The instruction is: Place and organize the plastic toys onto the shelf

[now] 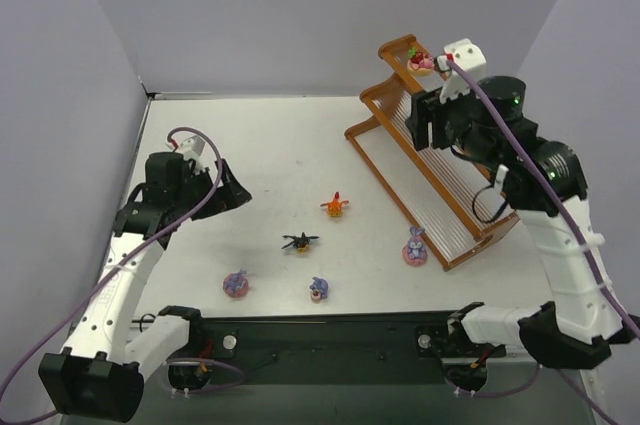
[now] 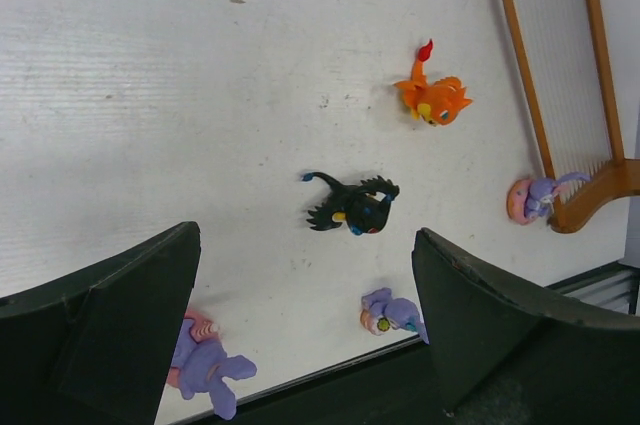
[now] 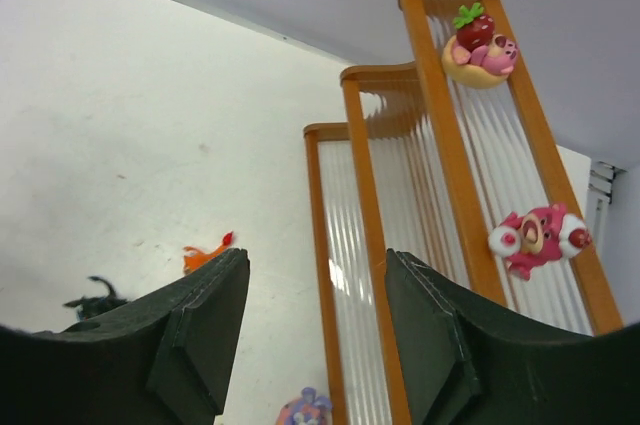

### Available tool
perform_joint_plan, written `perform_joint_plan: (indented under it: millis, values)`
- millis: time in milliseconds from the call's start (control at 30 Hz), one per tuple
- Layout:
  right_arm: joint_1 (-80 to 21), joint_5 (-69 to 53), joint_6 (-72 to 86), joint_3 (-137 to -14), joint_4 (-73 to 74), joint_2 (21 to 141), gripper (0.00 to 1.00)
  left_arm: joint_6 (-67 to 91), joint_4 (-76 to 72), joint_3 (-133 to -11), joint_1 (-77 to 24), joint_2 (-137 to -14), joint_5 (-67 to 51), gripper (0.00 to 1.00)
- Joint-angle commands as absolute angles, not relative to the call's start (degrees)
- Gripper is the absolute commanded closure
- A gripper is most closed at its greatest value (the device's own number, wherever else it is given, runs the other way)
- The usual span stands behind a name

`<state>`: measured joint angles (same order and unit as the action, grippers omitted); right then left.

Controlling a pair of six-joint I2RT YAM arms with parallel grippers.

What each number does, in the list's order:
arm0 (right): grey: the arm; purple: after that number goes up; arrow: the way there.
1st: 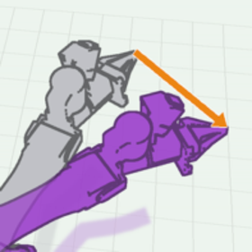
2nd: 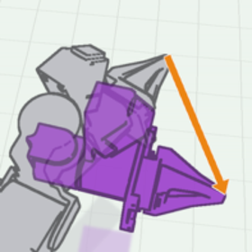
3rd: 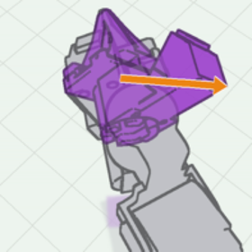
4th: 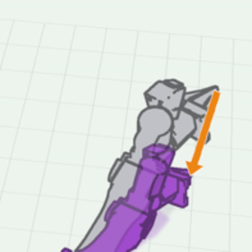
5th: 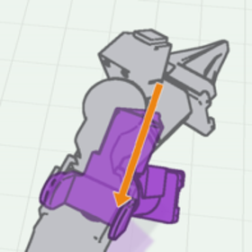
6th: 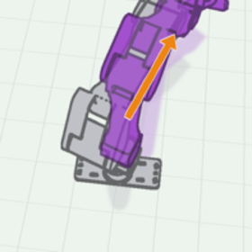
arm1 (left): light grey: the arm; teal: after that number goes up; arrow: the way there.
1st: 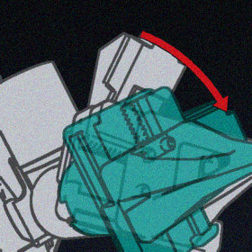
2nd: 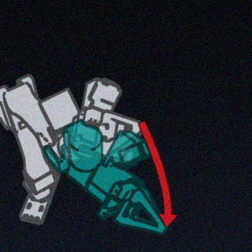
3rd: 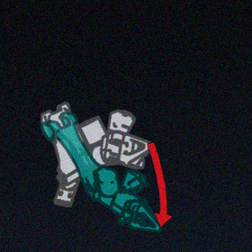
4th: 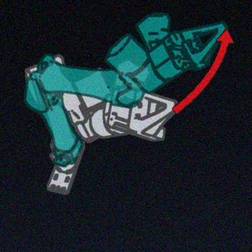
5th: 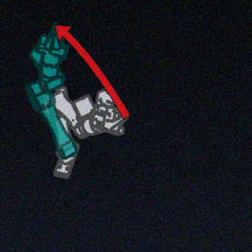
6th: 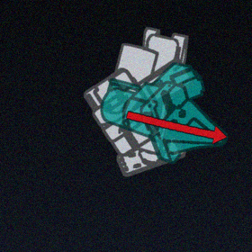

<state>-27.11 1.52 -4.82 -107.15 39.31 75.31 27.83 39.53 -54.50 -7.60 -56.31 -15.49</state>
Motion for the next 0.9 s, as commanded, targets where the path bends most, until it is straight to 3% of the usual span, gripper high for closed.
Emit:
perform_joint_plan:
  millis: [0, 200, 433, 700, 867]
  values:
    - [-28.3, -1.1, 1.6, -101.0, 41.4, 67.3, 0.43, 27.9, 30.5, -53.6, -12.5, -54.2, -20.7, 0.03]
    - [-28.3, -0.2, 3.6, -96.6, 41.8, 62.0, 0.43, 30.1, 18.4, -53.3, -34.1, -58.2, -14.0, 0.03]
    - [-28.3, 5.4, 11.1, -96.0, 43.0, 61.1, 0.43, 37.3, 17.4, -61.7, -52.0, -71.1, 4.2, 0.04]
    - [-28.2, 13.4, 20.0, -92.2, 45.1, 58.4, 0.44, 48.9, 19.6, -70.9, -63.4, -88.1, 19.1, 0.09]
    - [-27.2, 12.8, 20.7, -92.2, 47.2, 57.7, 0.44, 57.5, 20.8, -82.2, -65.8, -100.4, 21.2, 0.16]
